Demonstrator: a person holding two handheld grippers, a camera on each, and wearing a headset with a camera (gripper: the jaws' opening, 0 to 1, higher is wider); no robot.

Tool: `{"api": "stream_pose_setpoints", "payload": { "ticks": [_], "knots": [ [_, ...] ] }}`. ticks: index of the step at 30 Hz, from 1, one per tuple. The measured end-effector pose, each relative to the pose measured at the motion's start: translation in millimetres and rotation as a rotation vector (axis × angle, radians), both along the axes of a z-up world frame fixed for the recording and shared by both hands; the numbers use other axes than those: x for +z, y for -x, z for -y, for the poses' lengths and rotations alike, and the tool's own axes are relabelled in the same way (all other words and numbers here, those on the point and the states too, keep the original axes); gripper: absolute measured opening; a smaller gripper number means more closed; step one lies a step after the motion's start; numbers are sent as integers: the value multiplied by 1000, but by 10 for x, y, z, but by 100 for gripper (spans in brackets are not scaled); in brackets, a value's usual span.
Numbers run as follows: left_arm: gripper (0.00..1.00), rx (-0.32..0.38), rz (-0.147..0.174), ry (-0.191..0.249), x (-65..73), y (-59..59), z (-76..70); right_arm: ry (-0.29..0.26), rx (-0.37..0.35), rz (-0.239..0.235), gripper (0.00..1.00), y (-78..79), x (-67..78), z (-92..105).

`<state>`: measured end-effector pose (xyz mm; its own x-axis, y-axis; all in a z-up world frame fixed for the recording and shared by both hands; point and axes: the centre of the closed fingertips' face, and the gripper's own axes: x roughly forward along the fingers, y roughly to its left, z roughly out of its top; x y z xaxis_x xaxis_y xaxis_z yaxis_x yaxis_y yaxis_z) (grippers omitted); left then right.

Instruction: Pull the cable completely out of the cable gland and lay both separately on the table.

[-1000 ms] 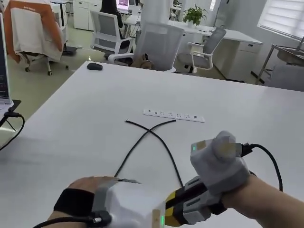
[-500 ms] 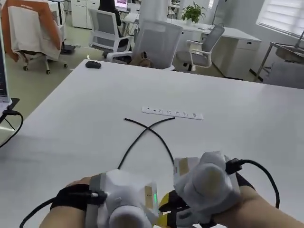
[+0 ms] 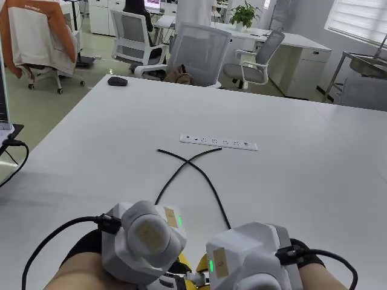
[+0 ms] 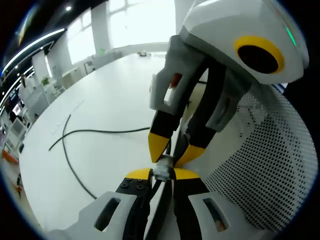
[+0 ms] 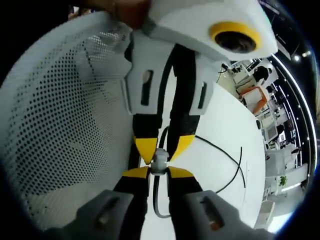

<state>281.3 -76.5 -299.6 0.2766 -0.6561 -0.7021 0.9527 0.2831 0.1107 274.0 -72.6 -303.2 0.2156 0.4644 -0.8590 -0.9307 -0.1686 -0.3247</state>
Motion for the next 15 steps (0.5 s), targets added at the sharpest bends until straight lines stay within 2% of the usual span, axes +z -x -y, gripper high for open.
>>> {"api": "stream_pose_setpoints", "payload": {
  "ticks": [1,2,3,4,5,6,7,9,11,14,15],
  "knots": [
    [17,-17,40,-32,-4,-8,-10,9,-13,-34,13,12,-9,39],
    [17,-41,90,-60,2,-25,-16,6,-42,-95,14,35,-22,85],
    [17,-55,122,-80,4,-30,-17,-2,-56,-124,15,36,-16,102],
    [17,-72,158,-106,4,-32,-19,-37,-82,-169,15,26,13,96],
    [17,-91,187,-117,14,-30,-9,-66,-104,-196,15,17,43,77],
    [17,-111,232,-122,51,-35,19,-107,-120,-232,16,4,95,50],
    [17,-114,251,-125,73,-38,33,-122,-132,-250,16,-13,129,46],
    [17,-150,329,-153,131,-48,62,-156,-174,-270,18,-82,207,38],
    [17,-183,390,-173,174,-41,93,-187,-190,-289,21,-126,262,15],
    [17,-198,434,-178,220,-23,136,-175,-182,-308,19,-131,251,26],
    [17,-206,460,-178,253,-22,152,-161,-180,-313,19,-124,229,39]
  ]
}}
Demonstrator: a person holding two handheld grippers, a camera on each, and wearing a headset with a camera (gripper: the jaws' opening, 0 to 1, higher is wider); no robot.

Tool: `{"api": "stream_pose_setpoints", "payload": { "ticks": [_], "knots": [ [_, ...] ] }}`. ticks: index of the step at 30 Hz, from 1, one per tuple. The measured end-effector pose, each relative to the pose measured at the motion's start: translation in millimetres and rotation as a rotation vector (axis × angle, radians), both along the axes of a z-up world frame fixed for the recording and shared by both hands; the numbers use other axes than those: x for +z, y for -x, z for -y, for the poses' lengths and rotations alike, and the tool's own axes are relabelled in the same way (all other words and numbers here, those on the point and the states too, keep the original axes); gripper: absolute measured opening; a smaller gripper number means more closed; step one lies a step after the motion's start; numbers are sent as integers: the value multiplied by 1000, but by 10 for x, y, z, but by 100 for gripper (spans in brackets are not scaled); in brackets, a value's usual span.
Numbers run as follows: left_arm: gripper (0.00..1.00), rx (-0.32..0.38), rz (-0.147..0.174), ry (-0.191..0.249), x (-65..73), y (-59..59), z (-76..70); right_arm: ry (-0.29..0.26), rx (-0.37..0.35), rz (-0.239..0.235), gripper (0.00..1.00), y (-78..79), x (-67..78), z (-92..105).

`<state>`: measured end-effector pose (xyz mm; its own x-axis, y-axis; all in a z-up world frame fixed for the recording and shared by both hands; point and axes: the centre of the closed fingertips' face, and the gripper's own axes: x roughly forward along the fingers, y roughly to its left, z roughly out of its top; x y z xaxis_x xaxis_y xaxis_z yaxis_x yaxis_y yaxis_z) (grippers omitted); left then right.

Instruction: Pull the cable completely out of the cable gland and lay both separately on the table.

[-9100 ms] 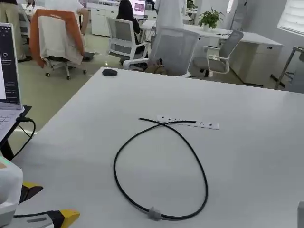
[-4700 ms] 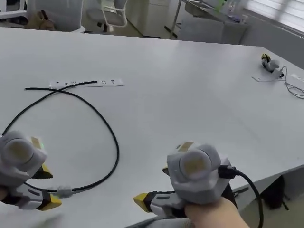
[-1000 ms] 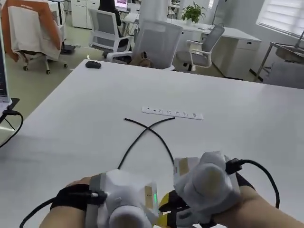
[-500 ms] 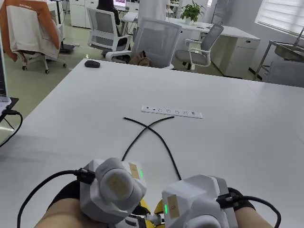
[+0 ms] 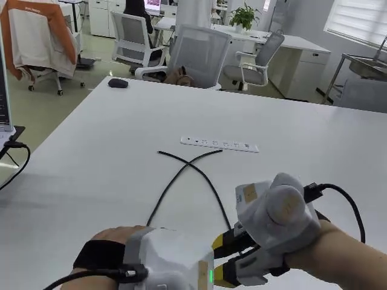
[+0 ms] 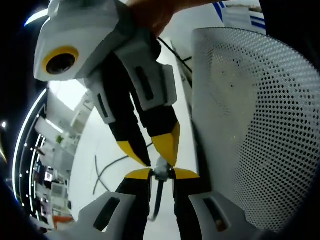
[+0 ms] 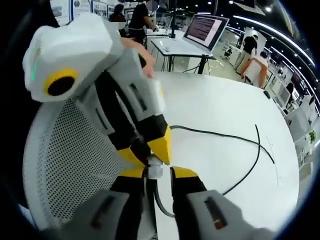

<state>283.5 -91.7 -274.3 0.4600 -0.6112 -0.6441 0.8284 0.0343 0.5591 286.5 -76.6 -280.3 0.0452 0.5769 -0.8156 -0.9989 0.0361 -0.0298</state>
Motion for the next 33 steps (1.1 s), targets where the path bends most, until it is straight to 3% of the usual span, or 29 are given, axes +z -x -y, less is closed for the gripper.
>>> {"api": "stream_pose_setpoints", "payload": {
  "ticks": [4,5,8,11,13,14,16,20,21,22,24,25,29,31,33],
  "knots": [
    [17,-15,54,-10,59,1,9,12,-1,-24,14,16,-14,18],
    [17,-18,55,-13,54,7,8,7,-4,-37,13,32,-14,5],
    [17,-17,42,-14,35,20,9,16,-10,-37,12,37,-40,-1],
    [17,-8,23,-16,14,28,-6,28,21,19,12,30,-58,-14],
    [17,11,8,-10,19,34,-27,28,7,25,11,32,-53,-33],
    [17,22,-10,1,16,40,-33,36,17,46,11,24,-55,-31],
    [17,57,-83,40,-13,59,-35,64,52,112,11,6,-74,-25],
    [17,104,-195,109,-39,88,-54,103,85,219,11,16,-88,-33],
    [17,106,-227,148,-28,60,-39,125,99,246,11,15,-102,-17],
    [17,135,-288,190,-37,-21,-49,135,122,269,11,31,-110,-20],
    [17,167,-373,232,-68,-56,-81,152,142,325,11,46,-124,-29],
    [17,175,-393,239,-77,-55,-87,152,141,330,11,56,-132,-34],
    [17,187,-424,237,-132,-48,-106,143,132,331,11,50,-178,-52],
    [17,181,-411,219,-156,-40,-107,133,115,320,12,41,-201,-59],
    [17,178,-381,203,-154,-62,-115,98,43,288,12,9,-206,-57]
  ]
}}
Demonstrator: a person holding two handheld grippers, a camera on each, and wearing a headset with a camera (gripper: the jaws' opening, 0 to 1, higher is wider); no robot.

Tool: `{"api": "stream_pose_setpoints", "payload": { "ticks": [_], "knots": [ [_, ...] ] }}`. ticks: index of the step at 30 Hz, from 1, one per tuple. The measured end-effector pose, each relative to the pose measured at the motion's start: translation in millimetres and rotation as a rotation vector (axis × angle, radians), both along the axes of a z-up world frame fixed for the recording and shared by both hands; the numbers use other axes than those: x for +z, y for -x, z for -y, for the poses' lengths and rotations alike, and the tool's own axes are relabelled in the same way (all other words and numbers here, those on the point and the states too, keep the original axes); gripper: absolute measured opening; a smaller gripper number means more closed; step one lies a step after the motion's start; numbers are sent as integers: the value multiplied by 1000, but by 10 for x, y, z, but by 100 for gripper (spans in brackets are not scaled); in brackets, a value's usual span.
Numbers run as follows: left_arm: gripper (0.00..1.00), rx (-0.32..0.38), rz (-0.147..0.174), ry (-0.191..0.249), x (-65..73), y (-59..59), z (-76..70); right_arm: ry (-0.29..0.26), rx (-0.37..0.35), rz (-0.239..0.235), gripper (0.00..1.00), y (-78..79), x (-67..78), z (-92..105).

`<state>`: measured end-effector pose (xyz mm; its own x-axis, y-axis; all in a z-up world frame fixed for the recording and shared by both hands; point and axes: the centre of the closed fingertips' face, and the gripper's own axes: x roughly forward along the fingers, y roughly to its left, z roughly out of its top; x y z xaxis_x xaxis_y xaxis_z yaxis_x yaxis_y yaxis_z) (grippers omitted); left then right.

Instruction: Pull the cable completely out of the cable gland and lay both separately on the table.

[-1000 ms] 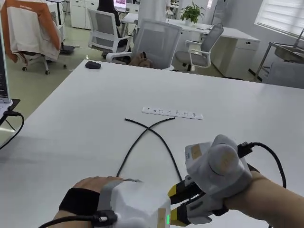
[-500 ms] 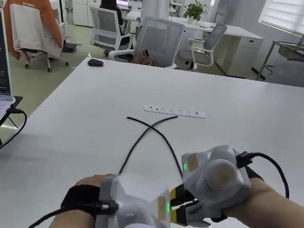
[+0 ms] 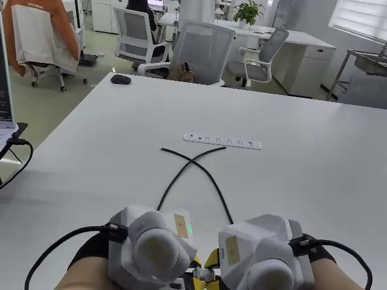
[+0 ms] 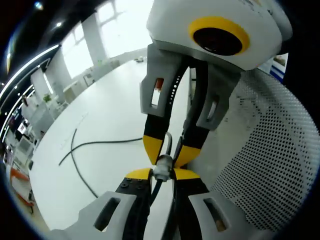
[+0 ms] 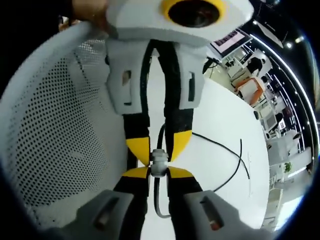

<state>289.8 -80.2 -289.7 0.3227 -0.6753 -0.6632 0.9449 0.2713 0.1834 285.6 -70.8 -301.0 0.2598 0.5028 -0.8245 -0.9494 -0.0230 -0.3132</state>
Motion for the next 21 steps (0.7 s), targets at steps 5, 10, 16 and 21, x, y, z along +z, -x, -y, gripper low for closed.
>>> {"api": "stream_pose_setpoints", "payload": {
  "ticks": [5,10,16,21],
  "knots": [
    [17,-18,115,-88,-3,-77,-79,-156,-163,-127,17,-81,36,-1],
    [17,-33,141,-91,15,-78,-49,-193,-208,-157,19,-132,5,33],
    [17,-37,153,-87,13,-104,-40,-185,-204,-172,7,-86,-86,29],
    [17,-38,146,-105,-35,-95,-53,-179,-219,-182,4,-68,-118,54]
  ]
}}
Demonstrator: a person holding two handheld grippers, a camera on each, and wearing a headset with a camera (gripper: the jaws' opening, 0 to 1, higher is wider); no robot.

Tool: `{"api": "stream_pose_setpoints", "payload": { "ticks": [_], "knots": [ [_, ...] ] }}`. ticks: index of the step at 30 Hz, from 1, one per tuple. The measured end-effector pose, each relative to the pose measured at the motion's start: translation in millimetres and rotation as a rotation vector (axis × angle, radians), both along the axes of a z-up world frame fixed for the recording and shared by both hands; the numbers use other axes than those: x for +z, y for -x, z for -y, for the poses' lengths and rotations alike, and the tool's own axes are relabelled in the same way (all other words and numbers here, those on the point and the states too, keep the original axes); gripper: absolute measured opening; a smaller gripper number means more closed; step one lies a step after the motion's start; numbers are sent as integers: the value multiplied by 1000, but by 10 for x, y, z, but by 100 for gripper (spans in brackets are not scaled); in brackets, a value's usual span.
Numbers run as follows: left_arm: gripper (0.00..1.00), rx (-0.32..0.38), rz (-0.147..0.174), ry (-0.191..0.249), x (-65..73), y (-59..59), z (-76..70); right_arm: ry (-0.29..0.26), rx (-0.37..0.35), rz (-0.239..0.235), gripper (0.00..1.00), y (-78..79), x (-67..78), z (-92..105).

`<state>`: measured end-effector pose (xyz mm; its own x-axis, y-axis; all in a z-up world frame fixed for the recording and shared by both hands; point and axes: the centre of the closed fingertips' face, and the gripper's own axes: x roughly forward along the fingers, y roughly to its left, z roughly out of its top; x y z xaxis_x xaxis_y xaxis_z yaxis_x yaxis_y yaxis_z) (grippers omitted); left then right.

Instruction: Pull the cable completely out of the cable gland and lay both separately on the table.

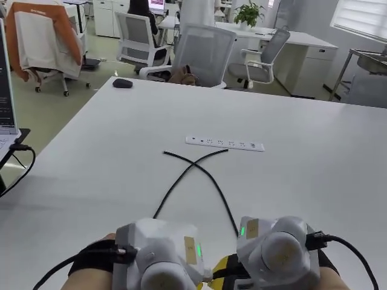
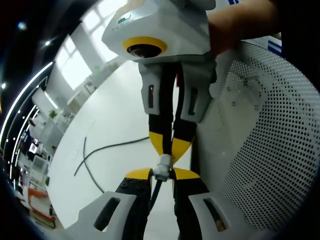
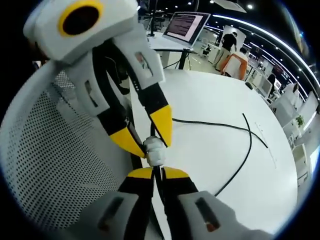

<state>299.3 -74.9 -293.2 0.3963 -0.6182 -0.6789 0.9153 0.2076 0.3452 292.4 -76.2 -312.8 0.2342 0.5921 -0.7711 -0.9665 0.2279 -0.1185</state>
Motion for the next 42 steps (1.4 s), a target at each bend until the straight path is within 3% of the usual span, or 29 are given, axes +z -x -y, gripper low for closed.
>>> {"api": "stream_pose_setpoints", "payload": {
  "ticks": [10,20,31,36,37,40,42],
  "knots": [
    [17,69,18,-13,23,-83,-130,38,-103,17,4,-121,-38,151],
    [17,82,36,-25,38,-96,-164,86,-175,3,5,-180,-110,312],
    [17,122,18,-40,-6,-142,-231,139,-234,5,6,-233,-149,480],
    [17,124,14,-60,-41,-141,-254,193,-157,-9,7,-132,-224,423],
    [17,121,11,-64,-52,-131,-254,188,-132,-4,9,-114,-225,381],
    [17,105,11,-65,-57,-112,-224,107,-69,1,15,-56,-146,157],
    [17,94,16,-69,-58,-115,-212,104,-40,23,14,-64,-117,131]
  ]
}}
